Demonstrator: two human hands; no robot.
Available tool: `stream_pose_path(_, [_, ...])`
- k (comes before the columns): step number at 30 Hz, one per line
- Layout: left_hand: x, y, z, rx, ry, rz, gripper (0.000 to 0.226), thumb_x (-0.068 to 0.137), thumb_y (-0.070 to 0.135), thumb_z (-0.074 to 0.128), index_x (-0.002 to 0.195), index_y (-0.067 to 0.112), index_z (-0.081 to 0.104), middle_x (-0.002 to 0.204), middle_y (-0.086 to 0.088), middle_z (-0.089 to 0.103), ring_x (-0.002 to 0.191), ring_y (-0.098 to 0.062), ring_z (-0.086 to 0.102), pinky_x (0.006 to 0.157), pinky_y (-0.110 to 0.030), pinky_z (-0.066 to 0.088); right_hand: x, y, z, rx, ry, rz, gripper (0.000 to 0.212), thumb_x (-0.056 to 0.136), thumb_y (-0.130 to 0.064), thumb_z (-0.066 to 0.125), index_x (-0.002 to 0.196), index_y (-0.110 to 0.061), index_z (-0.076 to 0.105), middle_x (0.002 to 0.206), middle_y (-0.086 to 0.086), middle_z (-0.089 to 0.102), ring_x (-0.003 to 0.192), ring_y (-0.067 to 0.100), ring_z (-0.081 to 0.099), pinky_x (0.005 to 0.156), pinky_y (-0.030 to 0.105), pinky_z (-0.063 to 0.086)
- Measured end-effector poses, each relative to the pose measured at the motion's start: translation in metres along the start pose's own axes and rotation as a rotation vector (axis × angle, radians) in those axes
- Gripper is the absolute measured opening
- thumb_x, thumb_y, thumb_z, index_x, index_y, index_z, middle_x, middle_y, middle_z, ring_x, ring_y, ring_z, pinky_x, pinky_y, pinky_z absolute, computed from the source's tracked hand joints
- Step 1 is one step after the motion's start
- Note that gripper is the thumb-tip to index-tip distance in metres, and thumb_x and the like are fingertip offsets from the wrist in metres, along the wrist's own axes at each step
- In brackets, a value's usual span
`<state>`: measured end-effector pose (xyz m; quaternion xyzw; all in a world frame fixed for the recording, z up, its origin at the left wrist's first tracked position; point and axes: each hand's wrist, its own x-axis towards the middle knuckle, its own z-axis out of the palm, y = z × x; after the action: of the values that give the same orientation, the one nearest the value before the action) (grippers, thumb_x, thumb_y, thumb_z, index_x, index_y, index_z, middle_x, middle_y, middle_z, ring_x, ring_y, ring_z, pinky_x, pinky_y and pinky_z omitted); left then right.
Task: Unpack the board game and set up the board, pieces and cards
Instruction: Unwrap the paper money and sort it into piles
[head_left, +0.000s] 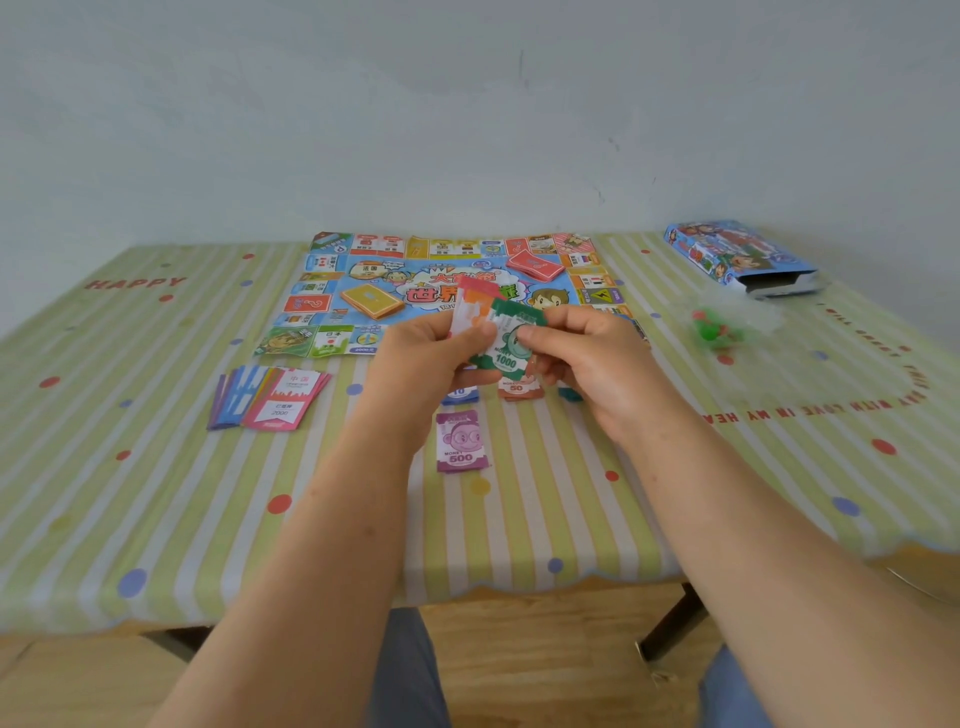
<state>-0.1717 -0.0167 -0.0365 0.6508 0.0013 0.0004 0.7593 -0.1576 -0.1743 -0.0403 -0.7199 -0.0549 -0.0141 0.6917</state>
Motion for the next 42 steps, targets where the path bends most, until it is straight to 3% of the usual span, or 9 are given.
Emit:
stream_pose_path(4, [-0.001,0.001,0.0,-0.024,0.025,0.029,0.014,0.09,0.013,0.064,0.101,0.009,0.071,0.097,-0.011,0.074,0.082,-0.022,0.071,0.059,-0.018,0.056,-0.001,-0.002,-0.001,0.006,0.016,-0.019,0.014,0.084,-0.004,0.069,0.074,-0.013,0.068,0.048,-0.008,0.057,0.045,0.005,0.052,0.048,0.016,0.041])
stream_pose_path(10, [-0.003,0.001,-0.001,0.012,0.087,0.067,0.011,0.089,0.016,0.066,0.097,0.011,0.072,0.094,-0.01,0.074,0.078,-0.02,0.07,0.06,-0.02,0.057,-0.003,-0.002,-0.004,0.005,0.0,-0.028,0.003,0.084,-0.004,0.069,0.085,-0.006,0.071,0.064,0.005,0.064,0.054,0.012,0.057,0.056,0.023,0.049])
stream_pose_path(18, [-0.009,0.001,0.011,0.4,0.244,0.222,0.014,0.092,0.019,0.06,0.09,0.011,0.072,0.077,0.002,0.07,0.056,-0.001,0.065,0.053,-0.021,0.054,-0.019,-0.01,-0.02,-0.288,-0.087,-0.076,0.011,0.081,-0.011,0.075,0.09,-0.007,0.07,0.079,0.016,0.068,0.062,0.013,0.059,0.063,0.031,0.051])
stream_pose_path(22, [-0.015,-0.002,0.023,0.522,0.262,0.233,0.023,0.09,0.026,0.06,0.083,0.008,0.072,0.08,-0.012,0.071,0.07,-0.025,0.069,0.066,-0.043,0.058,-0.027,-0.011,-0.026,-0.391,-0.153,-0.083,0.008,0.078,-0.015,0.077,0.083,-0.014,0.072,0.066,-0.001,0.061,0.057,0.007,0.052,0.061,0.023,0.045])
stream_pose_path(24, [-0.019,-0.003,0.027,0.533,0.271,0.219,0.023,0.091,0.025,0.058,0.083,0.008,0.071,0.08,-0.014,0.07,0.072,-0.03,0.069,0.062,-0.038,0.056,-0.031,-0.01,-0.027,-0.408,-0.16,-0.087,0.01,0.078,-0.014,0.078,0.078,-0.021,0.071,0.067,-0.002,0.062,0.059,0.008,0.053,0.061,0.023,0.046])
stream_pose_path(27, [-0.024,-0.006,0.03,0.513,0.274,0.18,0.022,0.093,0.022,0.056,0.084,0.007,0.07,0.078,-0.012,0.07,0.063,-0.019,0.07,0.046,-0.018,0.048,-0.034,-0.008,-0.03,-0.401,-0.145,-0.078,0.009,0.078,-0.012,0.077,0.081,-0.017,0.071,0.072,0.002,0.064,0.06,0.008,0.054,0.061,0.022,0.048])
stream_pose_path(29, [-0.025,-0.009,0.033,0.553,0.266,0.153,0.02,0.094,0.024,0.055,0.085,0.014,0.07,0.078,-0.008,0.071,0.059,-0.011,0.068,0.047,-0.021,0.046,-0.035,-0.007,-0.03,-0.394,-0.135,-0.071,0.009,0.079,-0.011,0.077,0.085,-0.013,0.072,0.074,0.003,0.065,0.061,0.007,0.055,0.062,0.022,0.048])
stream_pose_path(34, [-0.027,-0.011,0.041,0.596,0.222,0.154,0.025,0.094,0.026,0.053,0.086,0.007,0.068,0.08,-0.019,0.067,0.071,-0.036,0.066,0.049,-0.031,0.04,-0.037,-0.008,-0.028,-0.36,-0.13,-0.067,0.016,0.078,-0.006,0.076,0.086,-0.019,0.07,0.077,0.003,0.064,0.058,0.003,0.055,0.057,0.014,0.046])
stream_pose_path(42, [-0.029,-0.013,0.042,0.613,0.214,0.148,0.036,0.094,0.033,0.051,0.086,0.002,0.065,0.084,-0.024,0.065,0.069,-0.037,0.065,0.05,-0.033,0.042,-0.038,-0.009,-0.029,-0.403,-0.13,-0.07,0.012,0.08,-0.011,0.076,0.086,-0.02,0.072,0.069,-0.002,0.062,0.056,0.004,0.053,0.059,0.012,0.045])
